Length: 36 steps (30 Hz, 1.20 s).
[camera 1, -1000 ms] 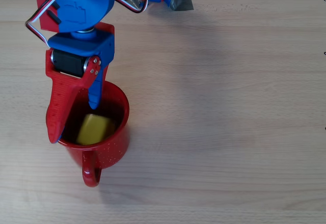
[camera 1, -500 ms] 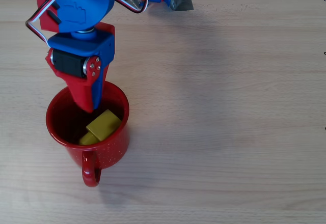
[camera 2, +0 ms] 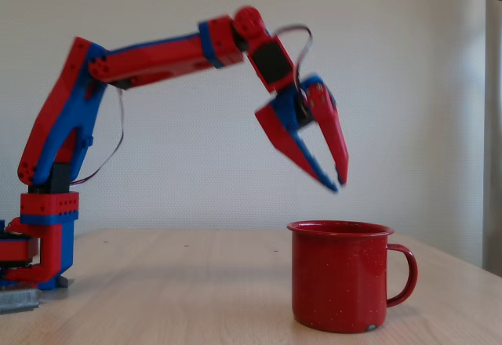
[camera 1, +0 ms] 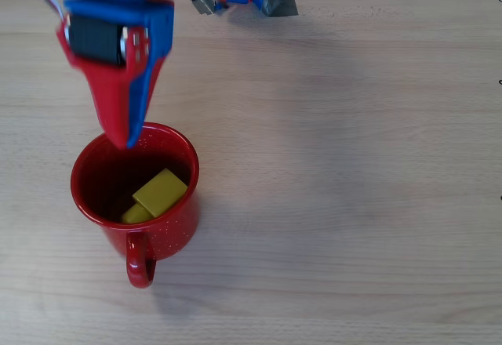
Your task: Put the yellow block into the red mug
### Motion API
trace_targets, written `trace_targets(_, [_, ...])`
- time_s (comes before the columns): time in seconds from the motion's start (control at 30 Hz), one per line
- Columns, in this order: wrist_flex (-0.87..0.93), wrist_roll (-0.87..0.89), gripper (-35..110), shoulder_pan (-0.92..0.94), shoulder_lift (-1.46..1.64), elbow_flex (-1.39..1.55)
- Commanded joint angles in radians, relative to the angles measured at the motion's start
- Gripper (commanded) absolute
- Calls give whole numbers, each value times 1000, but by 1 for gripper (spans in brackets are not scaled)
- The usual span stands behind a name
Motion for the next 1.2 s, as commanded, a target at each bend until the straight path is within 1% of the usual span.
trace_targets(0.0, [-55, -9, 0, -17, 186, 64])
trace_targets(0.1, [-91, -17, 0, -40, 295, 155])
trace_targets(0.23, [-91, -9, 0, -67, 436, 272])
trace_targets(0.53, [-137, -20, 0, -138, 808, 718])
trace_targets(0.93, [-138, -18, 0, -233, 1249, 1281])
trace_targets(1.17, [-189, 2, 0, -288, 1529, 1612])
